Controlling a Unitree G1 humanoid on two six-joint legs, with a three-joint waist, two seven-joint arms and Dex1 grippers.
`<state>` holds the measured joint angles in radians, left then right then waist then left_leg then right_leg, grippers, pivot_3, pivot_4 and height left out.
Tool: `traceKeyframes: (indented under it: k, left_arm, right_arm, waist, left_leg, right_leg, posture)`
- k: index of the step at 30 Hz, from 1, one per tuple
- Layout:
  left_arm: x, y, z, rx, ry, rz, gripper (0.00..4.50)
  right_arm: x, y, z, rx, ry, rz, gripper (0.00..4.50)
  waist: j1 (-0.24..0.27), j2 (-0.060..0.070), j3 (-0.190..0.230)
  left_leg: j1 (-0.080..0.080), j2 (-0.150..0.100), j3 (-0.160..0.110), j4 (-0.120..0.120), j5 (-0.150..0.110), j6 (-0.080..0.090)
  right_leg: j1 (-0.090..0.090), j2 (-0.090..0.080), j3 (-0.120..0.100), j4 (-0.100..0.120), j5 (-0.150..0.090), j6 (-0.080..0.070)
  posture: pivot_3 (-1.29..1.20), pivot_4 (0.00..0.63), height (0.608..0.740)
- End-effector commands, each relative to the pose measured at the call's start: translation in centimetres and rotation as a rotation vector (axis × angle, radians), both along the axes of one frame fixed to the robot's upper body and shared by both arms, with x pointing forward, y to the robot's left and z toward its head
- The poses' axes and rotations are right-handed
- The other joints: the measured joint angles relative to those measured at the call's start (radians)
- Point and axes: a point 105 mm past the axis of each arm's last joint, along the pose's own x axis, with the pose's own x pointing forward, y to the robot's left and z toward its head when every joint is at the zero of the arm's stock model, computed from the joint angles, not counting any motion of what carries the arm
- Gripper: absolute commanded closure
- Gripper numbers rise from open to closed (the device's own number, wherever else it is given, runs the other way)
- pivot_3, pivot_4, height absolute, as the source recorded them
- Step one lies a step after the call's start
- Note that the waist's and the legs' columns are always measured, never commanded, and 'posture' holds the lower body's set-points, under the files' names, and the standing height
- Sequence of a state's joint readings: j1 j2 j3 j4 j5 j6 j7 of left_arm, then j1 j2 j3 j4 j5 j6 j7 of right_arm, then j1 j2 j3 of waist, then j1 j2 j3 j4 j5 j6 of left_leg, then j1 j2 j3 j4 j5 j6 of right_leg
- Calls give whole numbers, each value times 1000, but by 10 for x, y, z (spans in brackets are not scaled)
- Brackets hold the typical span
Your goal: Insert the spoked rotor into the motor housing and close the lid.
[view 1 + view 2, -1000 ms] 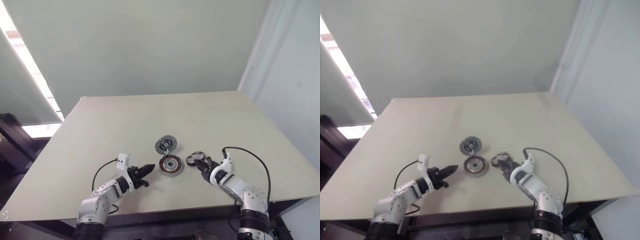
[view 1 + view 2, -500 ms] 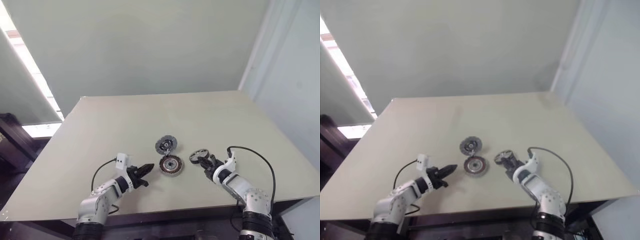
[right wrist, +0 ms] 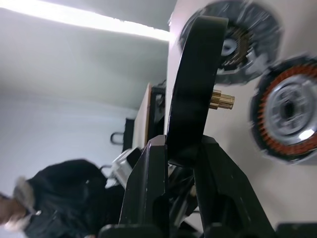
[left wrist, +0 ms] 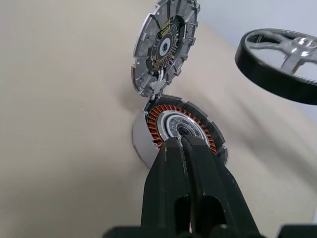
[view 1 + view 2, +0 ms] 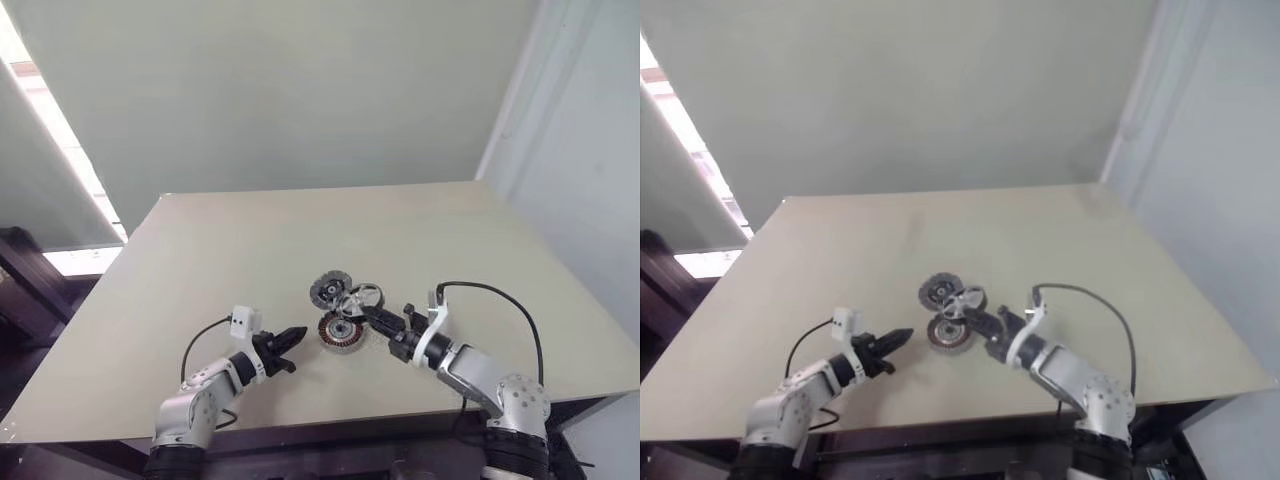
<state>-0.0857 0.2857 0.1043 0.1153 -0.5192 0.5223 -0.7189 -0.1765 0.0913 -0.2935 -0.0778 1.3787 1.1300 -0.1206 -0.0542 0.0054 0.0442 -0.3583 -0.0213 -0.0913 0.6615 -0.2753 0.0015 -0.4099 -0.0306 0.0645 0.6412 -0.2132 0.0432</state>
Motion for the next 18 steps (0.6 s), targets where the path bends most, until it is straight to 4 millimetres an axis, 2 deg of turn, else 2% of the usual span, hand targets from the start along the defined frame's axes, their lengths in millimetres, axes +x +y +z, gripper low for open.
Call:
traceKeyframes:
  k: [1,8,18]
  left_arm:
    - [8,7,13,12,-53,19,4500]
    - [8,9,15,21,-56,19,4500]
    - [6,10,15,26,-55,25,4500]
  right_arm:
    - [-10,43,5,162,51,57,4148]
    - [1,53,-7,141,97,35,4148]
    - [11,64,-5,195,105,32,4148]
  waist:
    - [0,0,0]
    - [-1,0,0]
    - [0,0,0]
  left_leg:
    - [0,0,0,0,0,0]
    - [0,0,0,0,0,0]
    - [-1,0,0,-1,0,0]
  right_leg:
    - [0,0,0,0,0,0]
    - [0,0,0,-1,0,0]
    - [-1,0,0,-1,0,0]
  posture:
    - [0,0,740]
    - [0,0,740]
    - [0,0,740]
